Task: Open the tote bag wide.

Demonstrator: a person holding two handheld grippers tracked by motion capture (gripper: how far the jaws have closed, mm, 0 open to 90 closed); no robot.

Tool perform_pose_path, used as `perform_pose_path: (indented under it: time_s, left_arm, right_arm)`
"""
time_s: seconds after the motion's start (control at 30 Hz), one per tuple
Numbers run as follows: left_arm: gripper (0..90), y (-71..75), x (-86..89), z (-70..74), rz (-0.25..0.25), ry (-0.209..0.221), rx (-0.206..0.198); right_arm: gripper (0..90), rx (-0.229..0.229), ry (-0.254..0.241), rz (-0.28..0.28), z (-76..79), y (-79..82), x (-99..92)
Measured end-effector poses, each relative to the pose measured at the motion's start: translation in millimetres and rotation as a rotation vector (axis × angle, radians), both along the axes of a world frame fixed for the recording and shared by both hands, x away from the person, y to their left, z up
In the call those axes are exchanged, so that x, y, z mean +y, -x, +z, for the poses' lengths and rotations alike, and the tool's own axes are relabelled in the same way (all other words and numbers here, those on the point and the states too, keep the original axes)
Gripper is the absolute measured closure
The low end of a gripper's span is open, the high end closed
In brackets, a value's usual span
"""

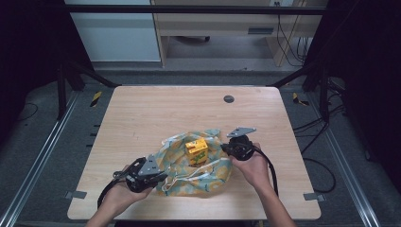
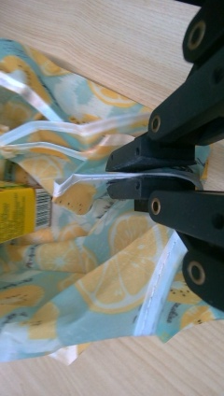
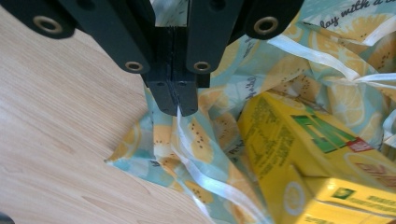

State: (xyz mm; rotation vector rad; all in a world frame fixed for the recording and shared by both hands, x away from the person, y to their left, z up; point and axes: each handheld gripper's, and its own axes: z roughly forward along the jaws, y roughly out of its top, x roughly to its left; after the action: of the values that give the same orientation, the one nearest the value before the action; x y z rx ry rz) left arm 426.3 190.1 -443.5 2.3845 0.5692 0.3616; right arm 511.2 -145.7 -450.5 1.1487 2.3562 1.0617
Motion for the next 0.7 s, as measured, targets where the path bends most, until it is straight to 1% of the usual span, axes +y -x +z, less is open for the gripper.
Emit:
perform_pose_path:
  time_s: [0.1, 0.17, 0.23, 0.27, 0.3, 0.33, 0.4, 0.43, 0.47, 0.5, 0.53, 0.57, 0.6, 0.7]
  left_arm:
    - [86.6, 2.1, 3.1, -7.6, 0.001, -0.007, 0.013]
    - [87.0, 4.5, 3.9, -11.7, 0.002, -0.002, 0.021]
    - [87.4, 6.1, 4.5, -14.0, -0.005, -0.007, 0.026]
    - [87.5, 7.2, 4.1, -15.5, -0.001, 0.001, 0.032]
    - [87.7, 7.6, 4.6, -16.4, -0.008, -0.008, 0.033]
    - [87.8, 8.0, 4.8, -17.9, -0.005, -0.006, 0.035]
    - [87.8, 7.8, 6.0, -21.2, -0.003, -0.008, 0.042]
    - [87.8, 7.8, 6.5, -24.0, 0.008, -0.003, 0.043]
    - [87.8, 7.8, 6.5, -24.0, 0.008, -0.003, 0.043]
    - [87.9, 7.4, 8.2, -27.0, 0.006, -0.018, 0.050]
    - [88.0, 7.8, 8.2, -28.1, 0.010, -0.014, 0.050]
    - [88.1, 8.2, 8.6, -28.6, 0.008, -0.021, 0.052]
    - [88.2, 8.8, 8.7, -28.8, 0.007, -0.026, 0.048]
    - [88.3, 9.8, 9.1, -29.5, 0.003, -0.037, 0.047]
  right_arm:
    - [89.9, 0.002, 0.006, -0.013, -4.1, -3.0, -4.5]
    - [90.0, 0.001, 0.006, -0.025, -6.3, -5.4, -7.2]
    - [90.0, 0.004, 0.008, -0.032, -7.8, -7.3, -9.3]
    - [90.0, 0.007, 0.011, -0.034, -8.2, -8.1, -10.1]
    - [90.0, 0.008, 0.012, -0.038, -8.4, -9.0, -10.5]
    - [90.0, 0.008, 0.016, -0.040, -8.5, -10.1, -11.4]
    - [90.0, 0.012, 0.004, -0.054, -9.0, -11.8, -13.5]
    - [90.0, 0.012, -0.002, -0.055, -10.3, -12.5, -14.0]
    - [90.0, 0.012, -0.002, -0.055, -10.3, -12.5, -14.0]
    - [90.0, 0.026, 0.011, -0.054, -13.3, -12.2, -12.0]
    - [90.0, 0.026, 0.023, -0.046, -14.9, -12.4, -11.0]
    - [90.0, 0.031, 0.026, -0.046, -16.0, -12.1, -9.6]
    - [90.0, 0.030, 0.042, -0.037, -17.2, -12.3, -8.9]
    - [90.0, 0.042, 0.053, -0.035, -20.3, -13.2, -7.7]
